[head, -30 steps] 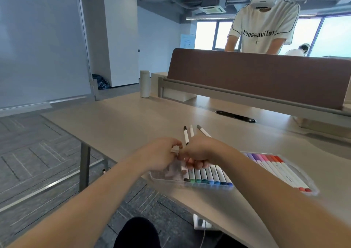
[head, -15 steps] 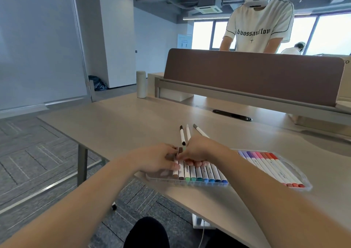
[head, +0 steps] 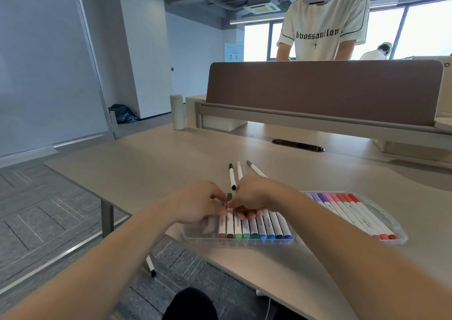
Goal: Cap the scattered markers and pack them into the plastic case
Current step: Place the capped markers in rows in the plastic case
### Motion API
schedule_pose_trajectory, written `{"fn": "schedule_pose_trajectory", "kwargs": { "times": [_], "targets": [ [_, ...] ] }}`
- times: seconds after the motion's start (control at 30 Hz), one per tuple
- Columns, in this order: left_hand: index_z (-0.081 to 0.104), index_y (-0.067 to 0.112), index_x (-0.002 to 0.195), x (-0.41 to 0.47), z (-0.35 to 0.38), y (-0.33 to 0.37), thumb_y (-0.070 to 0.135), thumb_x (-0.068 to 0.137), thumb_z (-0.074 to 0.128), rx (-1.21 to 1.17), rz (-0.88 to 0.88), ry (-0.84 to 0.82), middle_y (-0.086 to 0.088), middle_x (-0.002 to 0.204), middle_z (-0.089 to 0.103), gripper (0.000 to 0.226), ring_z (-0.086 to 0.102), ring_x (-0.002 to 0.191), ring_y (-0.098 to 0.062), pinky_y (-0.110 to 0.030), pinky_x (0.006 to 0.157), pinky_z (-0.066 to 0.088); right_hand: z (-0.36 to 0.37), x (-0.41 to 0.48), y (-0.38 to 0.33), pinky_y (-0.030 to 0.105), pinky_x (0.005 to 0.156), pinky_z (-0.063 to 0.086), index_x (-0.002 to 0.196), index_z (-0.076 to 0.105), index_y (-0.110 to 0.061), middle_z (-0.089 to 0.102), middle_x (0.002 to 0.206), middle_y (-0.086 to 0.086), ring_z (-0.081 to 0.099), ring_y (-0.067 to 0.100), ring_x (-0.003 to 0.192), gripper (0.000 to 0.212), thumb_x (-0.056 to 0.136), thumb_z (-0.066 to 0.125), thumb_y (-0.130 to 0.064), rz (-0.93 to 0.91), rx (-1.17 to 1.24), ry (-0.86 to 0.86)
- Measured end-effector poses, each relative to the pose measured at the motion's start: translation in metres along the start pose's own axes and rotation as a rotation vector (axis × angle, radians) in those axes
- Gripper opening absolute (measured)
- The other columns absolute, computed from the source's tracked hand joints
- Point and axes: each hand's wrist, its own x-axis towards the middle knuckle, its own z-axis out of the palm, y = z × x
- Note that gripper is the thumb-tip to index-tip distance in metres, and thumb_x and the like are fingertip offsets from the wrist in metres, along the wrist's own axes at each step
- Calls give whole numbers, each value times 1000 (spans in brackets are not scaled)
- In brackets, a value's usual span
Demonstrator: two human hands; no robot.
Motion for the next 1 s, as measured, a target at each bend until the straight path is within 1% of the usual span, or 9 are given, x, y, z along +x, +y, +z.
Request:
{"fn": "schedule_pose_trajectory", "kwargs": {
  "times": [0.13, 0.27, 0.37, 0.47, 0.6, 0.67, 0.83, 0.9, 1.0],
  "targets": [
    [72, 21, 106, 23, 0, 8, 27, 96, 56, -30, -71, 193, 3, 110, 66, 20, 60, 100, -14, -34, 92, 48, -8, 11, 18, 27, 56, 45, 81, 68, -5, 63, 73, 12, 53, 20, 57, 28, 96, 54, -24, -9, 63, 154],
    [70, 22, 105, 54, 0, 23, 23, 98, 51, -135, -91, 254, 7, 96, 65, 20, 60, 85, -11, -25, 75, 46, -27, 41, 39, 33, 78, 59, 95, 67, -4, 70, 89, 9, 69, 20, 78, 17, 93, 62, -21, 78, -75, 367],
    [67, 23, 105, 80, 2, 30, 17, 98, 50, -217, -118, 259, 7, 96, 62, 19, 59, 81, -9, -20, 65, 42, -40, 63, 53, 30, 73, 55, 84, 59, -13, 65, 85, 4, 64, 18, 77, 16, 88, 68, -25, 130, -72, 490],
    [66, 23, 96, 103, 4, 29, 5, 94, 47, -320, -153, 261, 3, 96, 65, 26, 61, 81, -15, -24, 66, 46, -50, 81, 62, 32, 75, 53, 77, 55, -17, 61, 80, 1, 60, 17, 74, 23, 86, 71, -30, 162, -79, 586],
    [68, 21, 93, 121, 8, 25, 2, 89, 48, -393, -189, 271, -2, 94, 69, 28, 65, 83, -18, -30, 71, 51, -61, 102, 62, 31, 71, 51, 77, 57, -15, 62, 79, 2, 60, 18, 72, 27, 82, 74, -36, 230, -147, 550],
    [67, 25, 91, 124, 12, 23, 4, 89, 48, -403, -197, 285, 0, 93, 69, 29, 65, 82, -17, -29, 67, 50, -63, 110, 60, 32, 74, 52, 80, 59, -14, 63, 83, 2, 60, 18, 75, 27, 83, 73, -37, 239, -185, 507],
    [67, 29, 94, 117, 17, 17, 10, 92, 49, -361, -207, 296, 6, 95, 67, 26, 63, 88, -13, -25, 72, 49, -61, 111, 59, 34, 84, 52, 82, 55, -12, 60, 89, 6, 59, 20, 81, 15, 88, 65, -21, 193, -221, 483],
    [66, 29, 99, 109, 16, 16, 12, 95, 48, -338, -222, 339, 6, 99, 66, 25, 61, 89, -12, -21, 67, 45, -59, 103, 57, 31, 79, 52, 82, 56, -12, 60, 87, 6, 60, 19, 79, 16, 88, 66, -23, 152, -152, 488],
    [64, 23, 116, 95, 14, 13, 13, 96, 50, -286, -242, 387, 4, 111, 64, 27, 59, 97, -12, -16, 68, 41, -58, 78, 41, 25, 58, 43, 74, 58, -10, 57, 71, 4, 53, 16, 59, 22, 90, 62, -25, 88, -46, 396]
  ]
}}
